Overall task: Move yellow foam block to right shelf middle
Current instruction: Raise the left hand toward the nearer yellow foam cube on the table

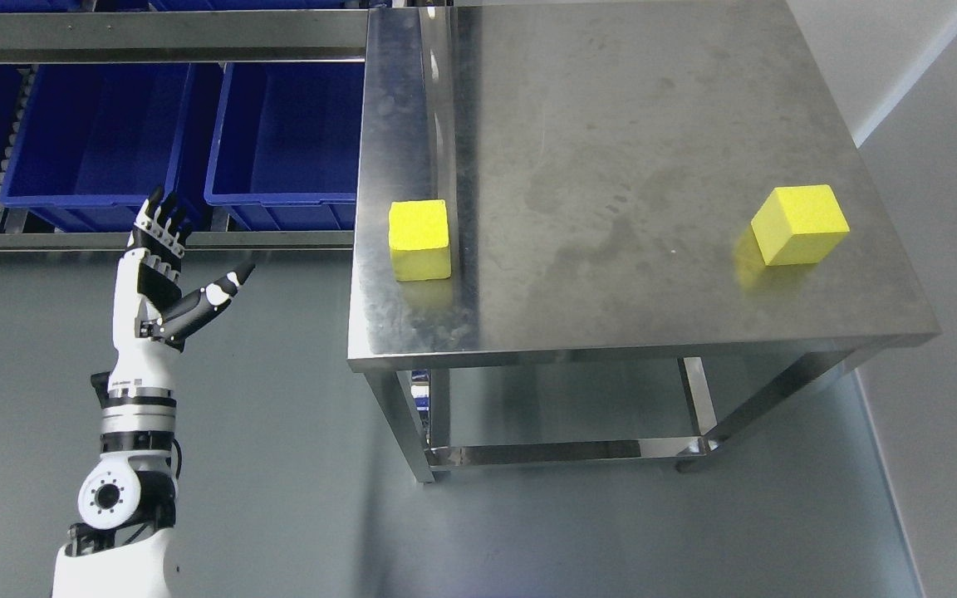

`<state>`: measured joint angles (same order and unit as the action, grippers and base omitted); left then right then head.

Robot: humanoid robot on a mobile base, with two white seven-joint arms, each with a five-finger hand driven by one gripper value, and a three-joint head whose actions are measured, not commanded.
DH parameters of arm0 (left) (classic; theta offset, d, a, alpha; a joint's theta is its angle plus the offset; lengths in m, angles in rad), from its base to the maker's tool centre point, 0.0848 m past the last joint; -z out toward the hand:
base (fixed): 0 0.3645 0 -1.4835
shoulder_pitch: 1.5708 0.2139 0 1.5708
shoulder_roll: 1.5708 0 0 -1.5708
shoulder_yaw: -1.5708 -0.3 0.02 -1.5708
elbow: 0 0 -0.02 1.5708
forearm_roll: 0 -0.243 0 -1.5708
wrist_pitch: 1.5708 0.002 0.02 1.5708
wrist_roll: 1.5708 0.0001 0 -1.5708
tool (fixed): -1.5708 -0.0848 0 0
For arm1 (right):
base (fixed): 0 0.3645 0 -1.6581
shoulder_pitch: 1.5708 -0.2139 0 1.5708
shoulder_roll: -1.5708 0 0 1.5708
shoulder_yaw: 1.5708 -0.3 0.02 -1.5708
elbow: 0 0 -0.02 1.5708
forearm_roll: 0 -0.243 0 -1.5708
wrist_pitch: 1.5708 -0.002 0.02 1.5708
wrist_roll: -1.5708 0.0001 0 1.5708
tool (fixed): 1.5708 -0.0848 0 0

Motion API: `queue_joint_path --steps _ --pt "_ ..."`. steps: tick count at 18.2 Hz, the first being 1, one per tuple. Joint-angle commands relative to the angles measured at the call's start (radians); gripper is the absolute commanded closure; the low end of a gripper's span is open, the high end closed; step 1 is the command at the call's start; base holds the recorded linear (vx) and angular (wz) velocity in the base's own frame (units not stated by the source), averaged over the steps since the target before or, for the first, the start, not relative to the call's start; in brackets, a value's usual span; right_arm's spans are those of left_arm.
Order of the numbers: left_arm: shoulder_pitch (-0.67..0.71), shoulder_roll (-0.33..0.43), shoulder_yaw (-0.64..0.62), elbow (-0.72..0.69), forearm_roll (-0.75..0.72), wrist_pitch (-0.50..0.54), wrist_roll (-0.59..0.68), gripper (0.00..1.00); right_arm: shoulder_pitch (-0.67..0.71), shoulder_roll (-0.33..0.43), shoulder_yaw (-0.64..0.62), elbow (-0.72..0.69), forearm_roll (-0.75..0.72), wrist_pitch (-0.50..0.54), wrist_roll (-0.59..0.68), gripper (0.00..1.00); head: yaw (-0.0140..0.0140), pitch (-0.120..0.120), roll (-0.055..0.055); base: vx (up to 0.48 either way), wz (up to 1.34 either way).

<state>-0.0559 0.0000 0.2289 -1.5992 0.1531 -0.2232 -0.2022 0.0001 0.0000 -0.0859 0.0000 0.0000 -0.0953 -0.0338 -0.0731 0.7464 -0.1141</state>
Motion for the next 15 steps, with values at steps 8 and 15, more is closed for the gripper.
queue_joint_path --steps 8,15 --pt "-0.203 0.017 -0.186 -0.013 -0.001 0.117 -0.131 0.0 0.001 -0.017 0.0 -0.017 0.003 0.0 0.0 0.0 0.0 0.0 0.0 0.0 0.0" --pt "-0.272 0.017 -0.351 -0.015 -0.029 0.157 -0.163 0.0 0.001 -0.017 0.0 -0.017 0.003 0.0 0.0 0.0 0.0 0.0 0.0 0.0 0.0"
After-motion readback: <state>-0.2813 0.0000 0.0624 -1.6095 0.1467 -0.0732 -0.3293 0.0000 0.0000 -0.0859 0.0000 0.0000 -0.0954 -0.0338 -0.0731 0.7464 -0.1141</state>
